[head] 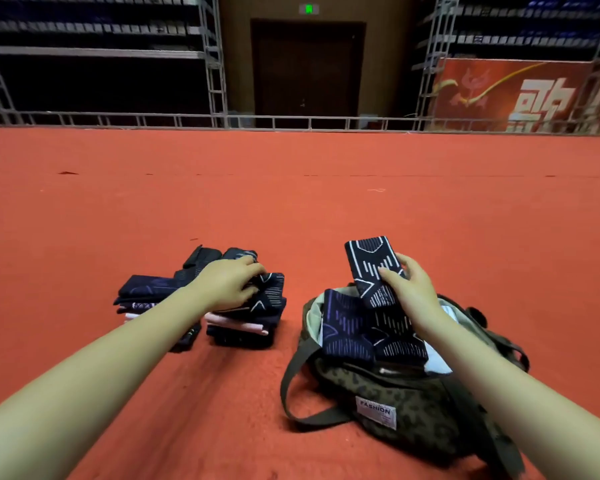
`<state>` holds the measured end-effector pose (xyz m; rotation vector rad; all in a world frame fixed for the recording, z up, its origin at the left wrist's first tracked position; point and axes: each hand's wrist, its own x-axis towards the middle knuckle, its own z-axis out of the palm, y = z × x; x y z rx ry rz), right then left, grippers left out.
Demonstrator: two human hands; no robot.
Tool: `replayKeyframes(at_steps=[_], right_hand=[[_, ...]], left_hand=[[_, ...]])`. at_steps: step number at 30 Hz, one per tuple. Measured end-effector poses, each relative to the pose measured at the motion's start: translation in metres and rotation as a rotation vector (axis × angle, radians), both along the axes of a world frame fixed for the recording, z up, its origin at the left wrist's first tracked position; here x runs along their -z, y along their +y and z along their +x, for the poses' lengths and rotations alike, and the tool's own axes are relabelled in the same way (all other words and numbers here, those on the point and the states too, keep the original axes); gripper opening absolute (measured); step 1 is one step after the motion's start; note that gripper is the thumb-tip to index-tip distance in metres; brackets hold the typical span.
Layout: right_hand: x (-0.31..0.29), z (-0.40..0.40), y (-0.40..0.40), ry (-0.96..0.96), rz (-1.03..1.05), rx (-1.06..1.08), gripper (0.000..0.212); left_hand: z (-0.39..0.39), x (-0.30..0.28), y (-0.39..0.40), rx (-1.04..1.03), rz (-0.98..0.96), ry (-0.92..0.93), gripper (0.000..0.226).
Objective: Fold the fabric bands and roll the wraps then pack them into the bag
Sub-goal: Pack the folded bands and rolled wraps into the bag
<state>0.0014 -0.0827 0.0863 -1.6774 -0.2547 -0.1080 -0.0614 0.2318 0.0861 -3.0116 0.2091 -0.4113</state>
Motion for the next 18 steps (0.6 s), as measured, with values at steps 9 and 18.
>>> replayKeyframes(at_steps=[9, 18], right_hand=[[0.019, -0.02, -0.078, 0.037, 0.067, 0.258, 0.044], [0.048, -0.034, -0.103, 0.05, -0.502, 0.156, 0.057]], left_hand=[[-0.031, -0.029, -0.099, -0.083, -0.778, -0.212, 0.05], [0.0, -0.006, -0.232, 0.064, -1.076, -0.018, 0.063]])
